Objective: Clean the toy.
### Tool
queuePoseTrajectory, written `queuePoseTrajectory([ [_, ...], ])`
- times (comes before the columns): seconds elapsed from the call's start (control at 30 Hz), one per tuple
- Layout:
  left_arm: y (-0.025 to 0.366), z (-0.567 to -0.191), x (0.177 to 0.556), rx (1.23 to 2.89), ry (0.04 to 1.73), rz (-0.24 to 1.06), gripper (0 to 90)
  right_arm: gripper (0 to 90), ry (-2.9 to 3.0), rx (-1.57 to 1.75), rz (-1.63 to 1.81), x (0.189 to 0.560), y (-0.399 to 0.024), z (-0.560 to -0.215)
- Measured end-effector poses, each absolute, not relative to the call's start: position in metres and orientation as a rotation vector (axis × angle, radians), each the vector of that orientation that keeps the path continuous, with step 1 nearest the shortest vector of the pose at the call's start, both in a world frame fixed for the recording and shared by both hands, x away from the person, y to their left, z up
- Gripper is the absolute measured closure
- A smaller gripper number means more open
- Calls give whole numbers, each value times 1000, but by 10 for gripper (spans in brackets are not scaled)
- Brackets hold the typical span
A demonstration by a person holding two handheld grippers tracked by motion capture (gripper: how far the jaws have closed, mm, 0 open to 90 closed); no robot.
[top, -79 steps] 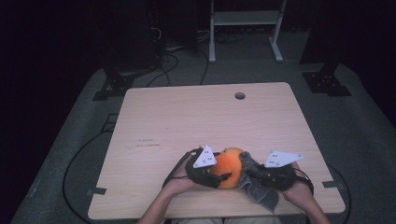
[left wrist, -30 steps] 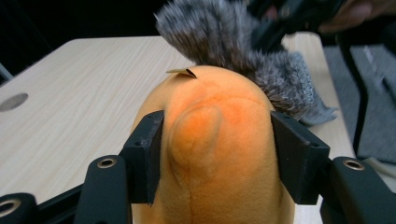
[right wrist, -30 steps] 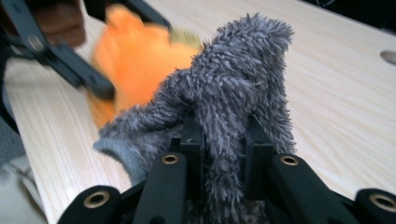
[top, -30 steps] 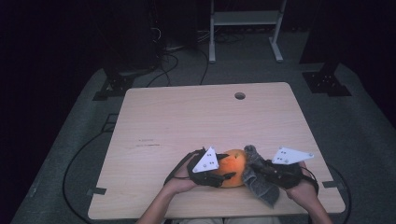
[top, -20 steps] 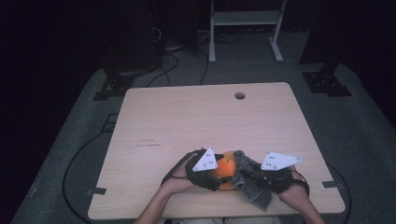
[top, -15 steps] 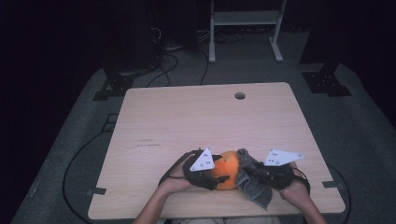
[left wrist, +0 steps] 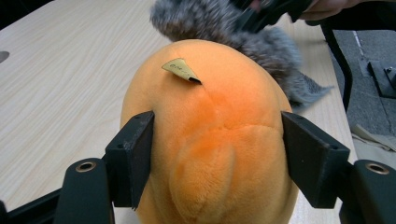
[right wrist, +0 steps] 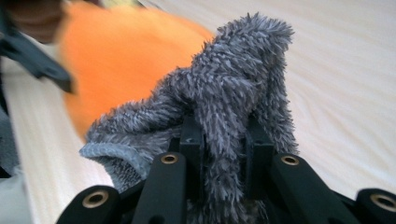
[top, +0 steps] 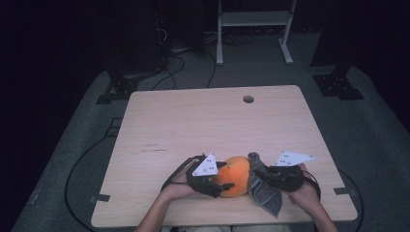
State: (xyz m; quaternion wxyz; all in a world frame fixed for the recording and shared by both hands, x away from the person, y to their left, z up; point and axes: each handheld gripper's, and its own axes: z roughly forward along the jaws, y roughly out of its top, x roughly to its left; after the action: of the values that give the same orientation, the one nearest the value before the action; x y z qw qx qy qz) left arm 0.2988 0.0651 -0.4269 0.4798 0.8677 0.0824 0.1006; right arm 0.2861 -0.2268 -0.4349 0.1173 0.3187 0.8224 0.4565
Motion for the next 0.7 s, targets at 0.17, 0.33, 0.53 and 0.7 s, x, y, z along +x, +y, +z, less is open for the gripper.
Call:
queuePoseTrajectory([
  [0.17,65,-428,296,2127,160,237,302,735,2365,923,1386,283,-229,-424],
  [0.33,65,-429,294,2141,114,221,302,733,2376,921,1439,285,-225,-427],
  [0.53,65,-428,292,2148,83,215,304,735,2376,973,1381,289,-232,-431],
  [0.7,66,-428,292,2149,73,209,303,734,2375,936,1416,289,-226,-427],
])
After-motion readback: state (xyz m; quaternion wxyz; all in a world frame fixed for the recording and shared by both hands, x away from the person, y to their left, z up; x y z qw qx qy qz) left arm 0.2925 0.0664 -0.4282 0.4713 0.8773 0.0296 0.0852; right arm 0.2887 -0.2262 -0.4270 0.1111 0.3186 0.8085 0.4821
